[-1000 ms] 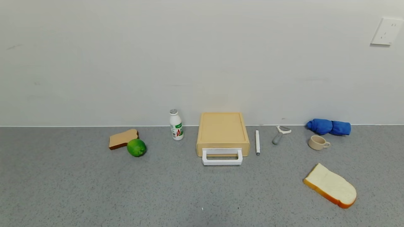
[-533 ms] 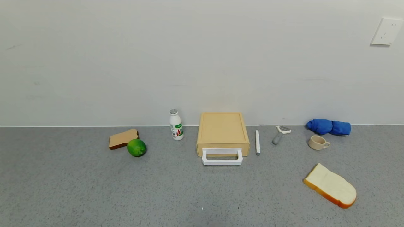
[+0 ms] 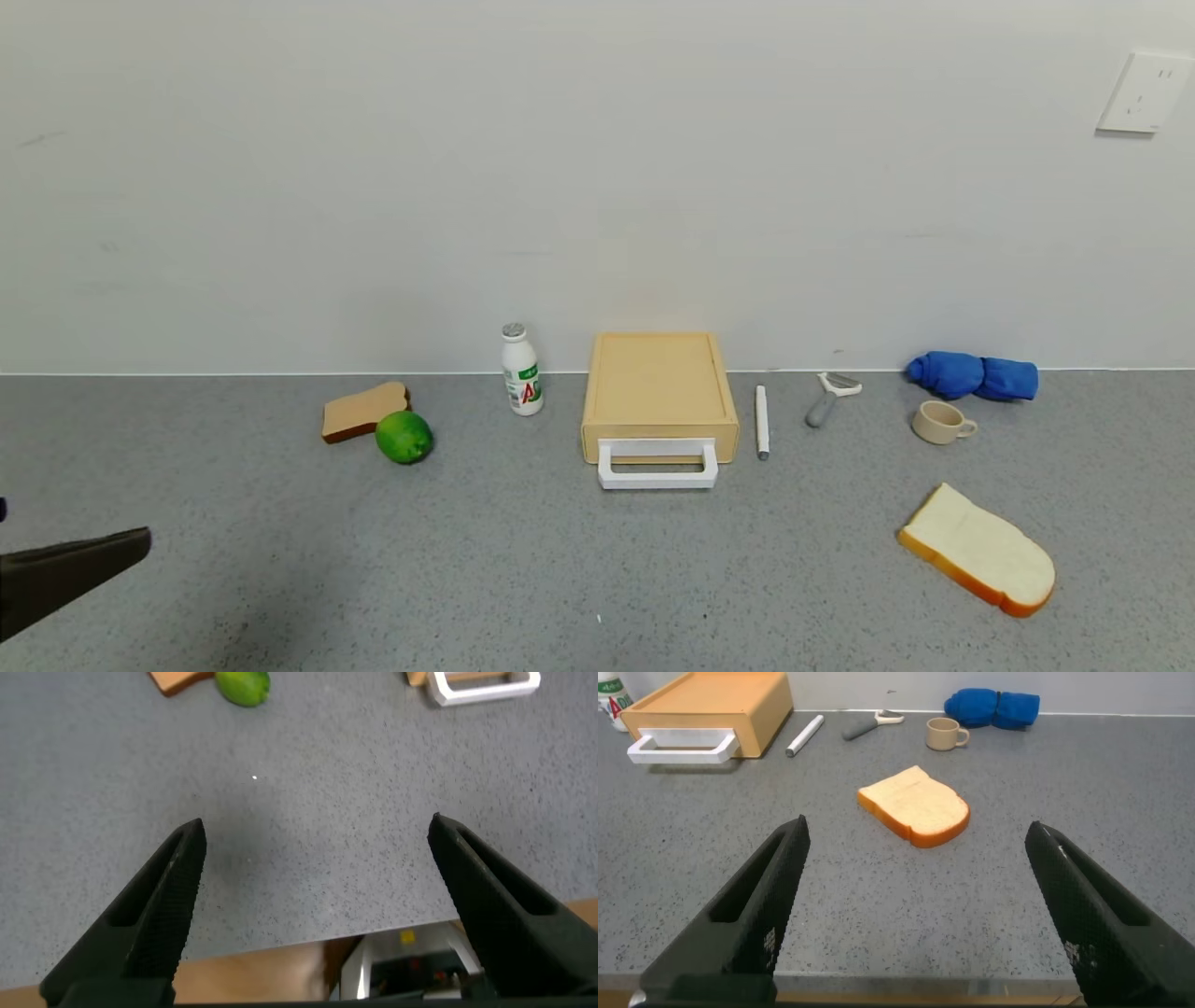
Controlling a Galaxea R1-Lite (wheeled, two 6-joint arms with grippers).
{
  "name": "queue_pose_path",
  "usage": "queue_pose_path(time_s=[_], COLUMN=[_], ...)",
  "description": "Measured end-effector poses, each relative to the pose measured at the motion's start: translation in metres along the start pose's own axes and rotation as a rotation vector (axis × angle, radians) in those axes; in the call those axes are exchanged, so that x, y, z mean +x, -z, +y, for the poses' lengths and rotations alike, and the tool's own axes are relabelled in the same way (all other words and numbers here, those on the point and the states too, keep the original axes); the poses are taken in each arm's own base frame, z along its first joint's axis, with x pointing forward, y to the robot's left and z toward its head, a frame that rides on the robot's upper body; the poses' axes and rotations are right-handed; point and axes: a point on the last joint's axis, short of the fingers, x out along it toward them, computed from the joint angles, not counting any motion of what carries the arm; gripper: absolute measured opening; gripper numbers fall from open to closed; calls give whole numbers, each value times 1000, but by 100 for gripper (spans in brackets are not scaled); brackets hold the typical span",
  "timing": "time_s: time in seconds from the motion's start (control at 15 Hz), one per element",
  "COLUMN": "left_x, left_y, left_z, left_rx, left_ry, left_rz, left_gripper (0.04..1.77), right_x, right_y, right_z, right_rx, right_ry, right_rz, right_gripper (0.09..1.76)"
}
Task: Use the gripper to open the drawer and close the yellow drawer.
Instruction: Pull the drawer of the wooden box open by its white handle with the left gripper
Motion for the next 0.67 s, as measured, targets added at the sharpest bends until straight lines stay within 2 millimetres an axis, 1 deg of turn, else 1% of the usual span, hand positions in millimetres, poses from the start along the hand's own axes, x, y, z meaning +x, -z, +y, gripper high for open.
queue_pose_path(time_s=[0.2, 0.33, 0.53, 0.67], left_x=[39, 66, 104, 127], left_y=[-37, -55, -76, -86], left_z=[-9, -23, -50, -69], left_rx=[-12, -39, -74, -83], left_ry=[51, 95, 151, 178], left_rz=[122, 181, 242, 273], left_gripper=[172, 172, 172, 172], right_x=[0, 0, 0, 0], right_y=[0, 0, 0, 0], right_z=[0, 0, 0, 0], right_rx=[0, 0, 0, 0], right_ry=[0, 0, 0, 0], right_rz=[0, 0, 0, 0], right_gripper=[170, 170, 170, 170])
